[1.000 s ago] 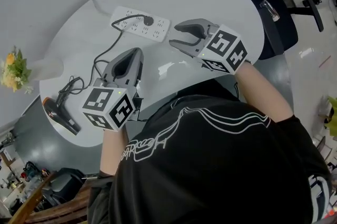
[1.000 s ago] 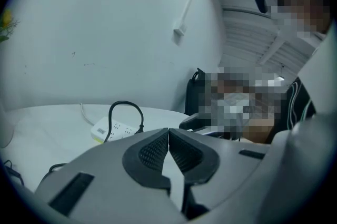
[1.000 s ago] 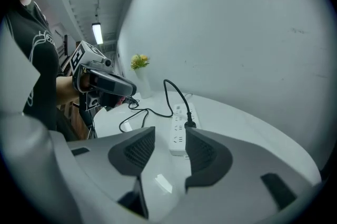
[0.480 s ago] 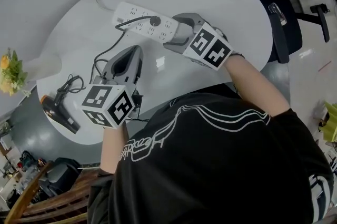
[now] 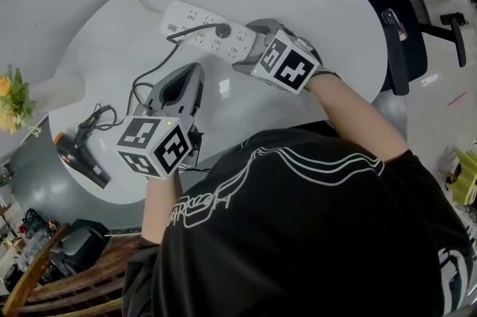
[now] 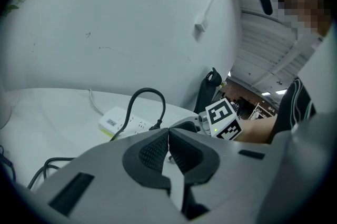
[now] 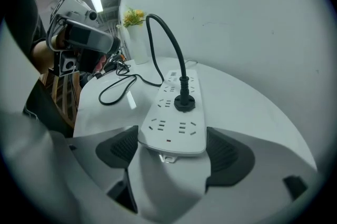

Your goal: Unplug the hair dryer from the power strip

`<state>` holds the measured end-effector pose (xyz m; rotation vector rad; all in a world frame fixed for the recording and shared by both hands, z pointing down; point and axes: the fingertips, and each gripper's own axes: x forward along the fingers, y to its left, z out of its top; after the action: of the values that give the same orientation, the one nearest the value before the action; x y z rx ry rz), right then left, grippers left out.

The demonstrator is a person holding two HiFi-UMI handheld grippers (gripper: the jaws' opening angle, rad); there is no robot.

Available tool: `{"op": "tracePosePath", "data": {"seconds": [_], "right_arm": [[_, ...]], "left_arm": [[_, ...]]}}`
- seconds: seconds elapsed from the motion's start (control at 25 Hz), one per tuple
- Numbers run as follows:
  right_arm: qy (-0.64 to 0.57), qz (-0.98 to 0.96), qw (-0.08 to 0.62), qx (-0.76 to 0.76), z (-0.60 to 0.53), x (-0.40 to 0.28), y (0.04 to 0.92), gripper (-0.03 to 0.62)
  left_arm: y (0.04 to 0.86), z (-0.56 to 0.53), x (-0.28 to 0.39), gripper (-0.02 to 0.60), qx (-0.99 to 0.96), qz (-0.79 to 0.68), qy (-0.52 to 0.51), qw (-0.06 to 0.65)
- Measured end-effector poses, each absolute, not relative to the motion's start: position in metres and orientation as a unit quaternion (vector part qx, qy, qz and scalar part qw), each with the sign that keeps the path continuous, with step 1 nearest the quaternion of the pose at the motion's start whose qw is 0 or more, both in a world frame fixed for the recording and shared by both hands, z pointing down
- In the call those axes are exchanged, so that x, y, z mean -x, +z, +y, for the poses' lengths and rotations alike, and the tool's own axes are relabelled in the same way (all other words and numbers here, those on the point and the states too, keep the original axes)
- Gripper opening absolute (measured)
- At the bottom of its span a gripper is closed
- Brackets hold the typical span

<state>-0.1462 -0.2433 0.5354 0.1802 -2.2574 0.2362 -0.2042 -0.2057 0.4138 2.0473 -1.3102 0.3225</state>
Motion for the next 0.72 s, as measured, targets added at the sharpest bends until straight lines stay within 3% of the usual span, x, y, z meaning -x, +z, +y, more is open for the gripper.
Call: {"op": "tracePosePath", "data": {"seconds": [0.4,0.72], "right_arm": [[0.118,-0.888,0.439,-0.062,-0.244,0.146,0.541,0.344],[0.119,-0.888,0.44,-0.057,-0.243,0.146,0.54,0.345]], "left_arm": [[0.431,-0.212,0.207,0.003,-0.781,-0.506,0.137,0.34],[0.455,-0.243,0.187,0.006,-0.8,-0.499,0.182,0.278]]}}
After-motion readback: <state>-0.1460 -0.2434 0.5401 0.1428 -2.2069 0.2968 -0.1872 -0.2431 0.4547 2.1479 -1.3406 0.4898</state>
